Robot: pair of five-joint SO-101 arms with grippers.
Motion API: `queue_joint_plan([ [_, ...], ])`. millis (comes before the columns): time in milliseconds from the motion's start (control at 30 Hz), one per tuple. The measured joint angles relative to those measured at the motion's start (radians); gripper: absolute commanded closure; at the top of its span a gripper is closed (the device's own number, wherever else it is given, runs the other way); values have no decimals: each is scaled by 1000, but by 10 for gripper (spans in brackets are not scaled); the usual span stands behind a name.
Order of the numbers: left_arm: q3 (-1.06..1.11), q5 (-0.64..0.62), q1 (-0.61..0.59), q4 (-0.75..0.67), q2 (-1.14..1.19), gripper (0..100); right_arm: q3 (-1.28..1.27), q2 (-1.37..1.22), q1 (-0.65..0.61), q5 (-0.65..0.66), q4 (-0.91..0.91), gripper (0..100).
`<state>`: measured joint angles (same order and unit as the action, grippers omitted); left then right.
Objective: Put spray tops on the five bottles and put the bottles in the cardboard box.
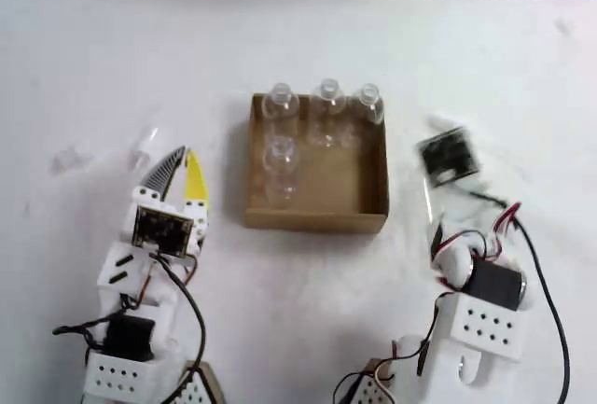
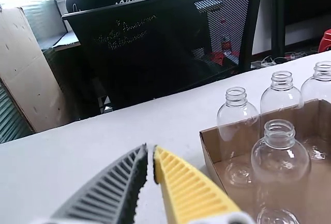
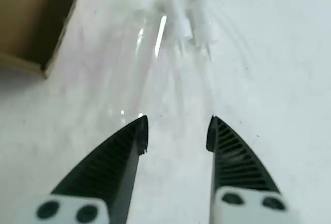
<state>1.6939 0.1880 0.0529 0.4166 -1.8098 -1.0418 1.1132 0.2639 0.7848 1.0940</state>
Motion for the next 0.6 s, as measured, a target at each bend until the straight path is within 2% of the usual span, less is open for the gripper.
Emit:
queue_joint_plan([
  [167,0,0,0,0,0,975,0,-17,-97,-52,17,858],
  [267,0,0,0,0,0,975,9,-117,-135,-115,-54,992],
  [333,0,0,0,0,0,975,54,-213,-147,-161,-106,960],
  [600,0,0,0,0,0,975,322,-600,-164,-353,-120,981],
])
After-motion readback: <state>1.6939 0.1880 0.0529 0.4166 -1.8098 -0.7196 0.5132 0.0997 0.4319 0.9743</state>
